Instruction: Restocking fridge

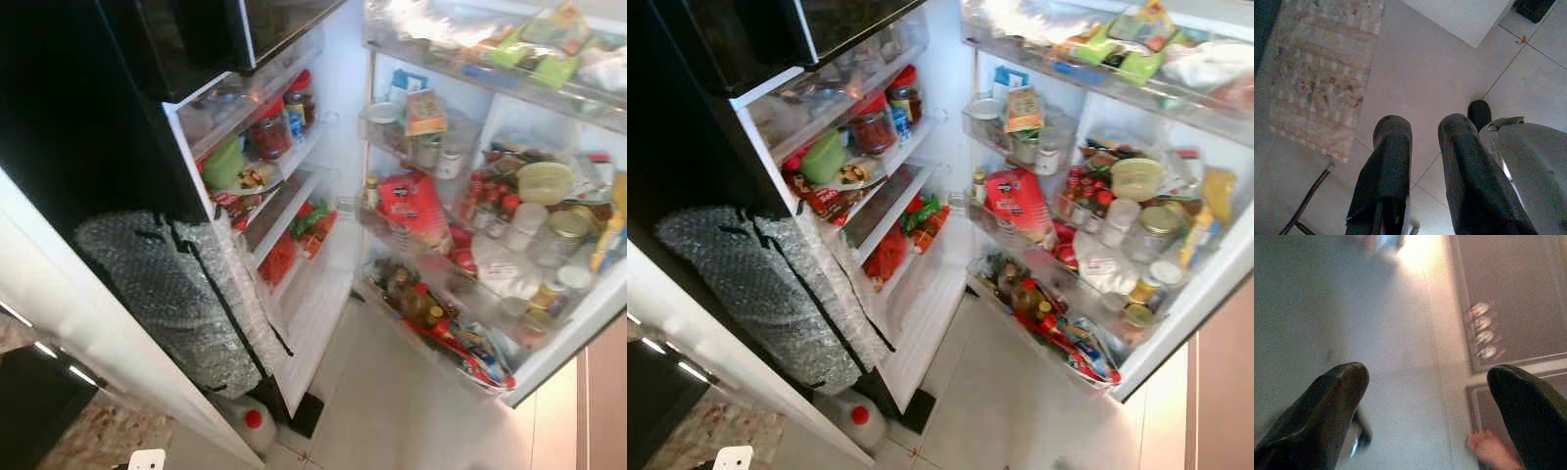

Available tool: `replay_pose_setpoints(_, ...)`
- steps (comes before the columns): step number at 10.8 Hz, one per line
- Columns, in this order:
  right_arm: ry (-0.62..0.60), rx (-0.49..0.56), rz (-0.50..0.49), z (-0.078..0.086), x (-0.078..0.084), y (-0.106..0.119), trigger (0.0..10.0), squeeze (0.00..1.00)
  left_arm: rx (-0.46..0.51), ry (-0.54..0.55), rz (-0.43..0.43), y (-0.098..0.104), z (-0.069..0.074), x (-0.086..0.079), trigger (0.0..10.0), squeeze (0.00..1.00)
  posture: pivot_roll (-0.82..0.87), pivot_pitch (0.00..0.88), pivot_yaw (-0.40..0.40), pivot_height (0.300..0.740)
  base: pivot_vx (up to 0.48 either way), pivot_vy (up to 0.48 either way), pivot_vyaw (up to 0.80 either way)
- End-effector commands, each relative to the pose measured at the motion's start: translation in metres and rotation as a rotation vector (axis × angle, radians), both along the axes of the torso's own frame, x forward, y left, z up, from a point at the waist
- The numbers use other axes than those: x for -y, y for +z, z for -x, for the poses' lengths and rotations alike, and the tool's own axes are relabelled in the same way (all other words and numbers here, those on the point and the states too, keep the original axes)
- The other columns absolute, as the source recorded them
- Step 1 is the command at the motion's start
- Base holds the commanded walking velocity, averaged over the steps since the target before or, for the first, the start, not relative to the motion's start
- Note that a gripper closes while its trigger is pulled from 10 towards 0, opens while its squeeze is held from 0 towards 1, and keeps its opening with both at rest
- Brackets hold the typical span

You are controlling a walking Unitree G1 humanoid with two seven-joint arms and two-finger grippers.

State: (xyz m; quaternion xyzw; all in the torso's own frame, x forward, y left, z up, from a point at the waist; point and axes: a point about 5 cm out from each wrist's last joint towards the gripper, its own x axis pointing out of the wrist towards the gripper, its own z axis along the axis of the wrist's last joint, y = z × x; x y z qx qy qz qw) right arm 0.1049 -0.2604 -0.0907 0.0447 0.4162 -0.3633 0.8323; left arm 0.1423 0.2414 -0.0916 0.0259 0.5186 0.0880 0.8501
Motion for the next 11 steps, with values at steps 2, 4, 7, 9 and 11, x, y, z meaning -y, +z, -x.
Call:
replay_pose_setpoints(2,-0.147,0.075,0.14,-0.001,0.035,0.017,10.0,0.0,-0.007,-0.015,-0.009,0.0,0.002,-0.002,10.0,0.0,-0.15,0.0,0.105,0.74,0.0,0.0,0.0)
replay_pose_setpoints(4,-0.325,0.089,0.314,0.017,0.059,0.031,10.0,0.0,-0.011,-0.025,-0.012,-0.001,0.003,-0.001,10.0,0.0,-0.17,0.0,0.109,0.74,0.0,0.0,0.0)
replay_pose_setpoints(7,-0.545,0.028,0.547,0.056,0.103,0.056,10.0,0.0,-0.01,-0.03,-0.017,-0.001,0.002,0.0,10.0,0.0,-0.18,0.0,0.119,0.74,0.0,0.0,0.0)
replay_pose_setpoints(9,-0.615,0.087,0.691,0.065,0.139,0.087,10.0,0.0,-0.006,-0.027,-0.021,0.0,0.001,0.0,10.0,0.0,-0.19,0.0,0.122,0.74,0.0,0.0,0.0)
replay_pose_setpoints(11,-0.598,0.199,0.842,0.051,0.166,0.125,10.0,0.0,-0.009,-0.027,-0.015,-0.001,0.001,0.002,10.0,0.0,-0.2,0.0,0.124,0.74,0.0,0.0,0.0)
